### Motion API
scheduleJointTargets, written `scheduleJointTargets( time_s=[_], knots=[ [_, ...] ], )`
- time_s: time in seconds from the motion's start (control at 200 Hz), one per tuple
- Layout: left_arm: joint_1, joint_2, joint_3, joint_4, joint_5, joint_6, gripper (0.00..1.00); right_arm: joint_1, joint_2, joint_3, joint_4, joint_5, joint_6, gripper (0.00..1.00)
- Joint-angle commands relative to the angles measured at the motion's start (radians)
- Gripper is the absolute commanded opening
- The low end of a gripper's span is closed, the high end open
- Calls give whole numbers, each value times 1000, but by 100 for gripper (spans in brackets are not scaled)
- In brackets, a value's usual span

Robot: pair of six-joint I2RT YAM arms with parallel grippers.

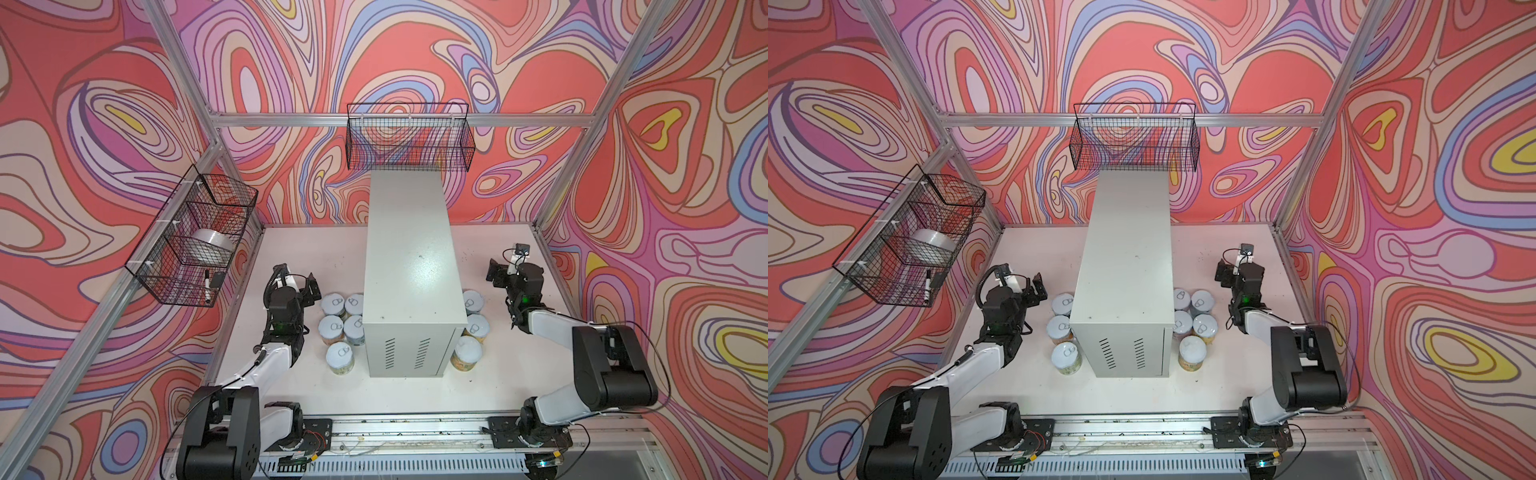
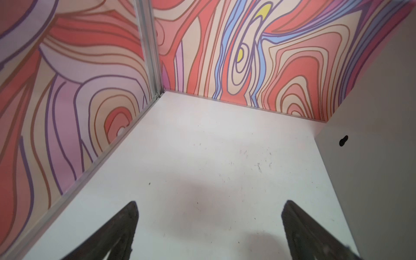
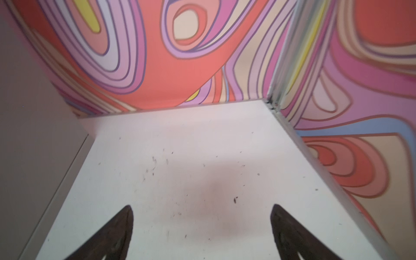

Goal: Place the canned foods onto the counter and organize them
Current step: 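Lower the right gripper over the orange-labelled tub while the left gripper moves over the cans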

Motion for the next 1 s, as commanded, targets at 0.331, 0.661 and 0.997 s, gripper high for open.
scheduleJointTargets(
  time_s=[0.331, 0.661, 0.997],
  knots=[
    [-248, -207, 314, -892, -1, -256, 100, 148, -343, 258, -912, -30, 317, 98],
    [-351, -376, 358, -1234, 109, -354, 99, 454, -591, 177, -1268, -75, 518, 98],
    [-381, -411, 338, -1257, 147, -367, 100, 570, -627, 99, -1396, -114, 621, 99]
  ],
)
